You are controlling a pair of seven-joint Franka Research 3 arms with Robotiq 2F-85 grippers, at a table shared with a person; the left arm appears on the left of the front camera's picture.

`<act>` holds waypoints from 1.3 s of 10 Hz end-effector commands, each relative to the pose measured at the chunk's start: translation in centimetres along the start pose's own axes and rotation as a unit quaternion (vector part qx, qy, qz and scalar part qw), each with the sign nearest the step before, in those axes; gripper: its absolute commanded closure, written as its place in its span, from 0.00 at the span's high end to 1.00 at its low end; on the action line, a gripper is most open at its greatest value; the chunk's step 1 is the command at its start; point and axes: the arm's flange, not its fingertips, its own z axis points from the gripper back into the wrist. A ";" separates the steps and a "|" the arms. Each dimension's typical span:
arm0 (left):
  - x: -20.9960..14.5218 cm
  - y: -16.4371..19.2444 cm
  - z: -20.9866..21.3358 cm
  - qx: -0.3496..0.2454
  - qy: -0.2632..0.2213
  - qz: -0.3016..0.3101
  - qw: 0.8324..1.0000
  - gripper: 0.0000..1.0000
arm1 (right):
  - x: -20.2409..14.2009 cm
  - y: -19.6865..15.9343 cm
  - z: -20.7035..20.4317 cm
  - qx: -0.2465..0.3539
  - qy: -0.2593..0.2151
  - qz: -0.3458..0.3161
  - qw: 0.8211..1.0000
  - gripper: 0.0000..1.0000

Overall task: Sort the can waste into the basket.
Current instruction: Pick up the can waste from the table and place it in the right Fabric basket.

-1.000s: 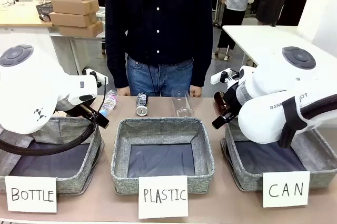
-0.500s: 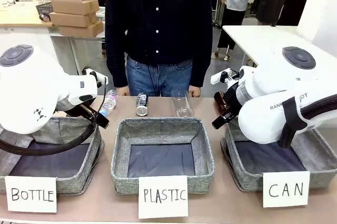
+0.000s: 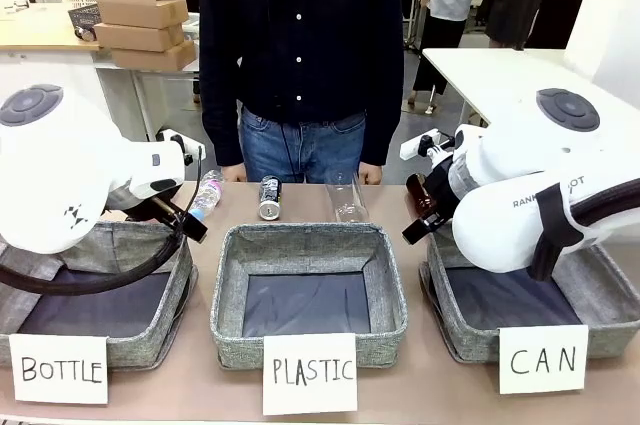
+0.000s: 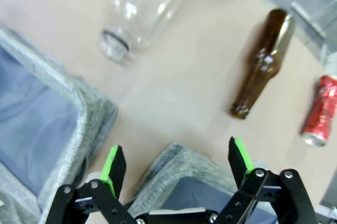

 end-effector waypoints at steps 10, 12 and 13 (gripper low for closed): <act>1.1 6.2 20.7 -0.222 -0.061 0.153 0.961 1.00 | -1.7 -5.2 19.1 0.266 0.078 -0.304 0.911 1.00; -2.3 12.2 19.4 -0.336 -0.076 0.330 0.879 1.00 | -6.4 -10.5 18.3 0.429 0.030 -0.433 0.793 1.00; -3.5 13.0 18.6 -0.369 -0.098 0.371 0.846 1.00 | -8.1 -12.0 17.8 0.469 -0.007 -0.468 0.749 1.00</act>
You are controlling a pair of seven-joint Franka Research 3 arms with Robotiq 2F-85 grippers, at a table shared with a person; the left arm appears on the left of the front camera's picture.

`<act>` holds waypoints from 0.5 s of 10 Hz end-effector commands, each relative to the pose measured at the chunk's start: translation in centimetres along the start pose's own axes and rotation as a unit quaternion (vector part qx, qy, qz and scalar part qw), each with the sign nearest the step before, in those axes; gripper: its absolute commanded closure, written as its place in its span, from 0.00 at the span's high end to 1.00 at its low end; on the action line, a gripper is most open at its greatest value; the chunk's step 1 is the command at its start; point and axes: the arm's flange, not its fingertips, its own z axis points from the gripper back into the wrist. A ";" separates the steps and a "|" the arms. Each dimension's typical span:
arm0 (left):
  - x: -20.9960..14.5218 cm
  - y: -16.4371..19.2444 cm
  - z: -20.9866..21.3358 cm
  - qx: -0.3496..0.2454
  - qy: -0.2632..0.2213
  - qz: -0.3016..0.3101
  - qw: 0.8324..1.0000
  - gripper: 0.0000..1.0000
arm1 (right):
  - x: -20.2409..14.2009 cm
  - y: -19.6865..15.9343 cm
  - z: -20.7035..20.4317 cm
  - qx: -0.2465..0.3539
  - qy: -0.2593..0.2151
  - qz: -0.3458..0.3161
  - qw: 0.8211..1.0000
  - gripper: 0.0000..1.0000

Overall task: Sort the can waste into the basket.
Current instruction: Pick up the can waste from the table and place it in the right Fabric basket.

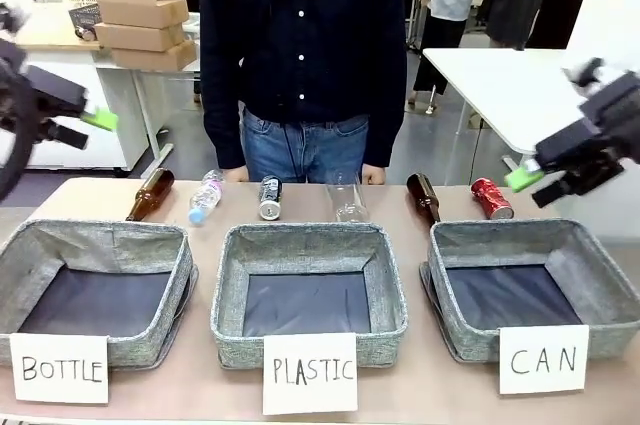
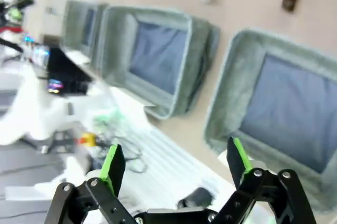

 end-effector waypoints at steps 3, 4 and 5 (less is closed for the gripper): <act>-1.4 4.1 0.1 -0.135 -0.058 0.215 0.965 1.00 | -1.9 -5.4 2.5 0.284 -0.226 -0.244 0.899 1.00; -1.6 4.6 -0.8 -0.148 -0.057 0.212 0.964 1.00 | -2.4 -5.4 2.6 0.276 -0.260 -0.238 0.894 1.00; -1.6 5.0 -1.9 -0.136 -0.057 0.200 0.969 1.00 | -2.8 -5.2 2.4 0.236 -0.277 -0.241 0.900 1.00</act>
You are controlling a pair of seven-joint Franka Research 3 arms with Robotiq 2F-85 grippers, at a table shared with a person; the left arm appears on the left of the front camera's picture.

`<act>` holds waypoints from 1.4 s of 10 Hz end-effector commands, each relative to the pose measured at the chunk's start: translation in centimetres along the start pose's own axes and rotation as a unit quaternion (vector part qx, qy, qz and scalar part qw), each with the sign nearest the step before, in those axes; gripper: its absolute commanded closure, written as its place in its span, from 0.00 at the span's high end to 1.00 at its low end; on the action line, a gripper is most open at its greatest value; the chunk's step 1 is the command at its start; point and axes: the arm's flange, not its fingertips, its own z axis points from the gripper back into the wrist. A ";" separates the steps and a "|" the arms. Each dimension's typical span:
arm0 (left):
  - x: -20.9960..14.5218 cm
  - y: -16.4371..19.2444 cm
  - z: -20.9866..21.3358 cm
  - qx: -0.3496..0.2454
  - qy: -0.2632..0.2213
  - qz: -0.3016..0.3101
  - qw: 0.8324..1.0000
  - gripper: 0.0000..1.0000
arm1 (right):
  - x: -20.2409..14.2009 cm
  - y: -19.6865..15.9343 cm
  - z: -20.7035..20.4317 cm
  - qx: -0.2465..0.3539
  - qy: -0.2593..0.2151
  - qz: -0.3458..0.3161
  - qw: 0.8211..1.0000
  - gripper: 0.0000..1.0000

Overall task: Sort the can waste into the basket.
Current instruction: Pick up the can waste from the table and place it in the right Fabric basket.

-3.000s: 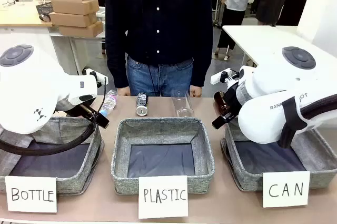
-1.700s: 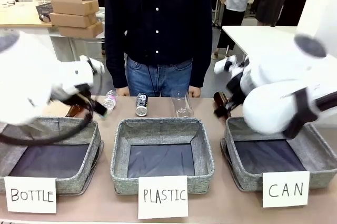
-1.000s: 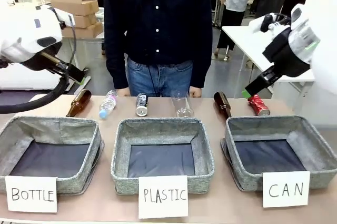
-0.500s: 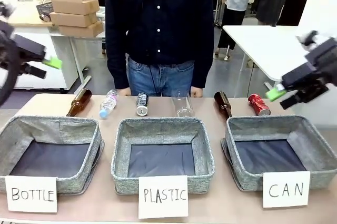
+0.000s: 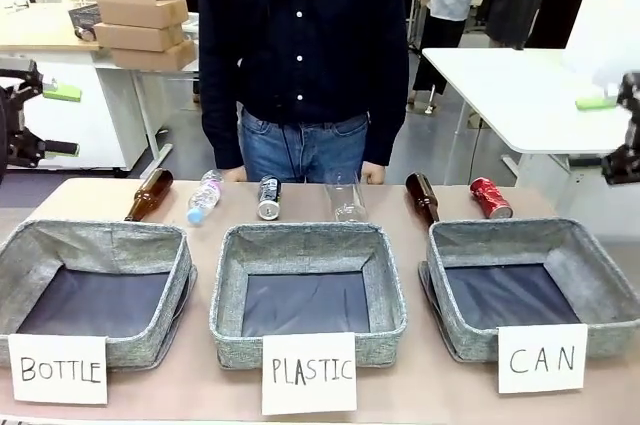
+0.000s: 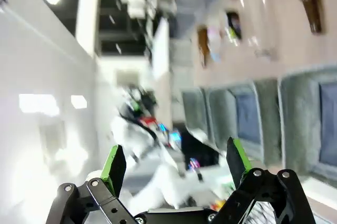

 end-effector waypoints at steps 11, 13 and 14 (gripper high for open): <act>0.0 0.0 0.0 0.000 0.000 0.000 1.000 1.00 | -1.4 -0.4 -1.0 -0.037 0.066 0.026 0.997 1.00; 1.7 -2.7 0.3 0.190 -0.023 -0.058 0.980 1.00 | -1.4 -0.4 -1.0 -0.037 0.066 0.026 0.997 1.00; 4.1 -3.5 -1.6 0.345 -0.016 -0.111 0.932 1.00 | -1.4 -0.4 -1.0 -0.037 0.066 0.026 0.997 1.00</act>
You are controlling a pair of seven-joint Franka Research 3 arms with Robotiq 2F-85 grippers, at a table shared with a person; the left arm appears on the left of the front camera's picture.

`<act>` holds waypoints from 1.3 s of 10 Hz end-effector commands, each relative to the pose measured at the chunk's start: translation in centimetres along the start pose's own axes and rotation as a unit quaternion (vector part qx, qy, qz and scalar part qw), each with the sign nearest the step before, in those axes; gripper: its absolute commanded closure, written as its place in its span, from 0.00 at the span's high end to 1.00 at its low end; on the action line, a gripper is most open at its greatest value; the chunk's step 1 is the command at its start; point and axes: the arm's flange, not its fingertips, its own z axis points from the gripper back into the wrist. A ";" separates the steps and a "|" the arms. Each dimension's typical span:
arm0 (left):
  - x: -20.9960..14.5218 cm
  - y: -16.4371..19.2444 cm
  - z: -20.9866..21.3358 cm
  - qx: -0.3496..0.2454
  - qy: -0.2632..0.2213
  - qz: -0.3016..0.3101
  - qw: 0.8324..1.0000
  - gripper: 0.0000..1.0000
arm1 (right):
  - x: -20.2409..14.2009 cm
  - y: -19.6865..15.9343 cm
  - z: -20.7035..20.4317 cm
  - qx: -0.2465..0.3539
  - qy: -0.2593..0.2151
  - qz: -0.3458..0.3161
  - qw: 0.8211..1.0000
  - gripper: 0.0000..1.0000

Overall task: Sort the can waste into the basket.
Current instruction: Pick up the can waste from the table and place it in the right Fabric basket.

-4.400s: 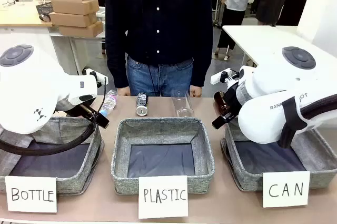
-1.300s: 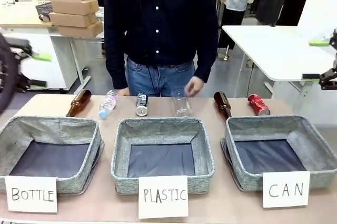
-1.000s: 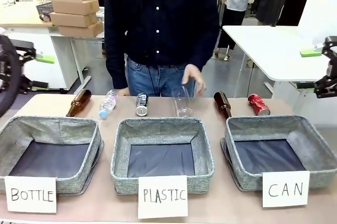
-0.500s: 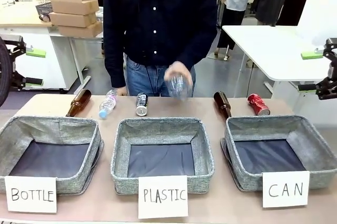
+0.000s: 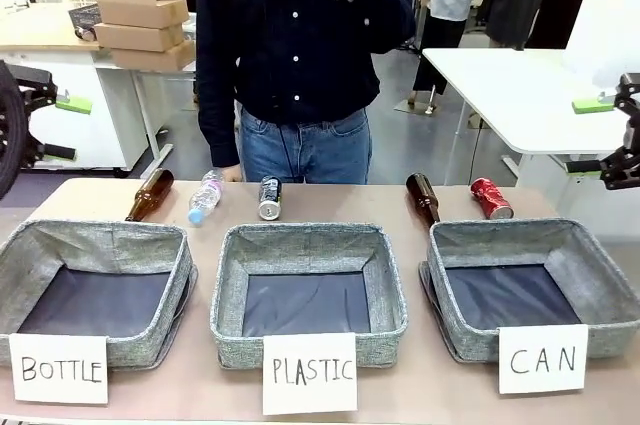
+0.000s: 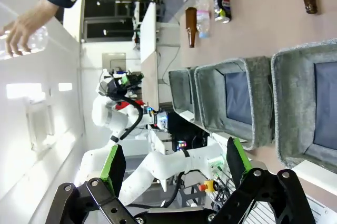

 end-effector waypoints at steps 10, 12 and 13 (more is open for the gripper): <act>5.4 -1.5 -8.3 0.188 0.014 -0.176 0.966 1.00 | 0.2 -0.1 0.2 -0.001 0.005 0.015 1.000 1.00; 5.9 -5.4 -16.8 0.132 0.040 -0.193 0.972 1.00 | 0.2 -0.1 0.2 -0.001 0.005 0.015 1.000 1.00; 6.9 -6.7 -20.9 0.166 0.015 -0.189 0.968 1.00 | 0.2 -0.1 0.2 -0.001 0.005 0.015 1.000 1.00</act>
